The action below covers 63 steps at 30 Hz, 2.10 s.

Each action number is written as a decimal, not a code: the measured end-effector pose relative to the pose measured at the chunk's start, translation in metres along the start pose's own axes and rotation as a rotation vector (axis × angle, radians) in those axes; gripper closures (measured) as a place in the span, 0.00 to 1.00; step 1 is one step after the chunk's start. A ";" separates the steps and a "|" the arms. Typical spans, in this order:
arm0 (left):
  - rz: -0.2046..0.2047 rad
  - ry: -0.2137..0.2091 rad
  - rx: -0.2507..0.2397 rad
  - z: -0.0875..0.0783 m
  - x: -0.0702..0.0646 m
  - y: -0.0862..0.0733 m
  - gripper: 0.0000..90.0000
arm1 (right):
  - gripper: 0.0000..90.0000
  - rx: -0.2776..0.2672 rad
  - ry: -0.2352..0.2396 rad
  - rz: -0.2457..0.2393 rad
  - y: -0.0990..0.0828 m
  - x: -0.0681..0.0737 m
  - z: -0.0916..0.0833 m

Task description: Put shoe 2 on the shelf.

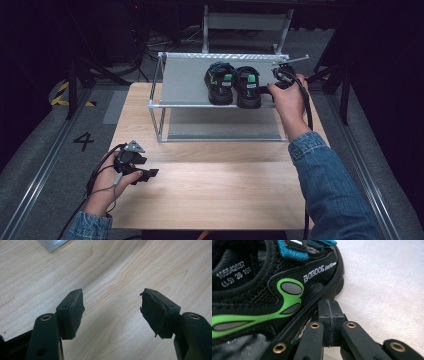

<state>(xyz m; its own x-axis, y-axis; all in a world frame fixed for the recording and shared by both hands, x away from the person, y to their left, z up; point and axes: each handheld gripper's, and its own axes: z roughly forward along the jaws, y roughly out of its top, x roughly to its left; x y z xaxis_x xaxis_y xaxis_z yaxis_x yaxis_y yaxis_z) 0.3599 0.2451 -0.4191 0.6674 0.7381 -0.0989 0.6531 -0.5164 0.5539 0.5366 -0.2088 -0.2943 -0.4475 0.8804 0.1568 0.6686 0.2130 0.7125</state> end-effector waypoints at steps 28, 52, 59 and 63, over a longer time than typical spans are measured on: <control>0.007 -0.001 -0.002 0.000 0.001 0.001 0.39 | 0.99 -0.081 0.212 -0.180 -0.056 0.057 -0.066; 0.000 0.001 -0.006 -0.001 0.003 -0.001 0.39 | 1.00 -0.122 0.123 -0.225 -0.048 0.058 -0.031; -0.007 -0.012 -0.010 -0.002 0.003 0.000 0.39 | 0.79 -0.148 0.172 -0.218 -0.056 0.058 -0.046; -0.012 -0.009 -0.009 -0.001 0.004 0.001 0.39 | 0.71 -0.157 0.175 -0.220 -0.068 0.055 -0.059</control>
<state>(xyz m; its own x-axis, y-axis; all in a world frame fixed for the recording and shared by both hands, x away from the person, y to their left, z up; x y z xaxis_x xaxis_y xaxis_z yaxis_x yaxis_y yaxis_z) 0.3624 0.2479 -0.4178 0.6627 0.7402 -0.1135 0.6580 -0.5032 0.5602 0.4318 -0.2002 -0.2936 -0.6756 0.7314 0.0934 0.4511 0.3097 0.8370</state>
